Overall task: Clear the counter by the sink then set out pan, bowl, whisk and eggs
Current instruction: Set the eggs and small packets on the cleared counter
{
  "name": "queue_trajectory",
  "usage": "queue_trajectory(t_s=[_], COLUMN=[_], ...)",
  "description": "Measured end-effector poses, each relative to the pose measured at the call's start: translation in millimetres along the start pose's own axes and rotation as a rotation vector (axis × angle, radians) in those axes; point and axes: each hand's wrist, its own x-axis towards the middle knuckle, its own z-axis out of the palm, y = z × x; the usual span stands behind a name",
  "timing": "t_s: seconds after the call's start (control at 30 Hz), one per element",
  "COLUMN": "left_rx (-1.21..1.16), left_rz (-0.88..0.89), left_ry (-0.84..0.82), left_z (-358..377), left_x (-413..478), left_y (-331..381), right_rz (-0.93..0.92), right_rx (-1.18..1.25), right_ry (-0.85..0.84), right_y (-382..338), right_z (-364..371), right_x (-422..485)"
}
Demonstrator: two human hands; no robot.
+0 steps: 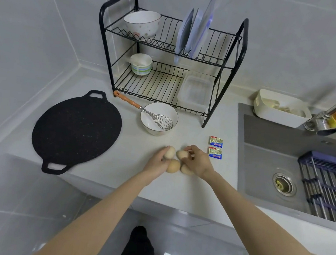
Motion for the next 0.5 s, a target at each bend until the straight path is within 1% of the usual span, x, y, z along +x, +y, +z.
queue_trajectory(t_s=[0.1, 0.17, 0.3, 0.5], left_rx=[0.008, 0.024, -0.004, 0.007], left_rz=[0.031, 0.066, 0.105, 0.163], left_ry=[0.006, 0.028, 0.063, 0.127], left_z=[6, 9, 12, 13], left_x=[1, 2, 7, 12], left_y=[-1, -3, -8, -17], right_rz=[-0.028, -0.085, -0.229, -0.195], right_rx=[0.07, 0.039, -0.049, 0.106], right_ry=[0.073, 0.143, 0.228, 0.343], right_y=[4, 11, 24, 23], right_z=[12, 24, 43, 55], right_x=[-8, -13, -18, -18])
